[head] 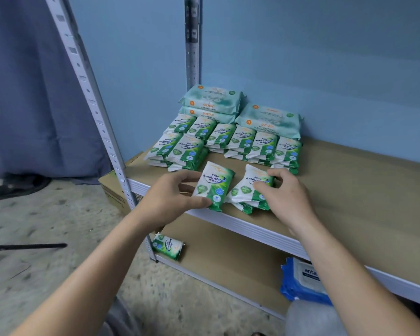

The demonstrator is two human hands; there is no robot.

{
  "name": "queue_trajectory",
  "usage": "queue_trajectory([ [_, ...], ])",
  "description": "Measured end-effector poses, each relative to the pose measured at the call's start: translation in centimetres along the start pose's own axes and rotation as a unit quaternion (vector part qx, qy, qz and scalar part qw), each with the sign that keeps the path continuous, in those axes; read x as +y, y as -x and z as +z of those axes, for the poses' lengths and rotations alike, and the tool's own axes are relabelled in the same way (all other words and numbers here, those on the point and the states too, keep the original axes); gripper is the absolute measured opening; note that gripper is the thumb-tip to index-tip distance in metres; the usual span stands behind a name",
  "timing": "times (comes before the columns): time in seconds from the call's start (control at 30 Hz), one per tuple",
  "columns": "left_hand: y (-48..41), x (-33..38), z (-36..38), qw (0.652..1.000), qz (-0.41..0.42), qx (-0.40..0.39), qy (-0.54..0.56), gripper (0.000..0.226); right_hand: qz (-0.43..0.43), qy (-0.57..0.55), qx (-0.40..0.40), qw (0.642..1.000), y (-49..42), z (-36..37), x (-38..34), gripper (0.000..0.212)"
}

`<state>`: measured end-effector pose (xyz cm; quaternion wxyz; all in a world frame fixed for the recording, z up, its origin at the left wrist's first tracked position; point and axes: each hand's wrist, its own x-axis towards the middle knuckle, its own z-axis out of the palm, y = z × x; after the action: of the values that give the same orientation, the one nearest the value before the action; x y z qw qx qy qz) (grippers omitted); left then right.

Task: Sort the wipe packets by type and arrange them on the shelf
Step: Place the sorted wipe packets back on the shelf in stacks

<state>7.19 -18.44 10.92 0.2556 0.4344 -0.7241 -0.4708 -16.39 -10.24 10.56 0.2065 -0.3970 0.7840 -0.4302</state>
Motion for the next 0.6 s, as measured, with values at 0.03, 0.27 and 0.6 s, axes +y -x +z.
queue_trajectory([
  [0.03,-0.1,-0.1,0.3,1.0,0.004,0.018,0.0,0.053,-0.004,-0.004,-0.002,1.0,0.0,0.1,-0.1,0.043],
  [0.27,-0.7,-0.5,2.2,0.998,0.013,0.067,0.005,0.043,-0.017,-0.035,0.021,0.999,0.5,1.0,-0.5,0.041],
  [0.6,-0.3,-0.3,2.1,0.952,0.204,0.114,-0.199,0.05,-0.035,0.03,-0.002,0.999,1.8,-0.4,-0.5,0.036],
])
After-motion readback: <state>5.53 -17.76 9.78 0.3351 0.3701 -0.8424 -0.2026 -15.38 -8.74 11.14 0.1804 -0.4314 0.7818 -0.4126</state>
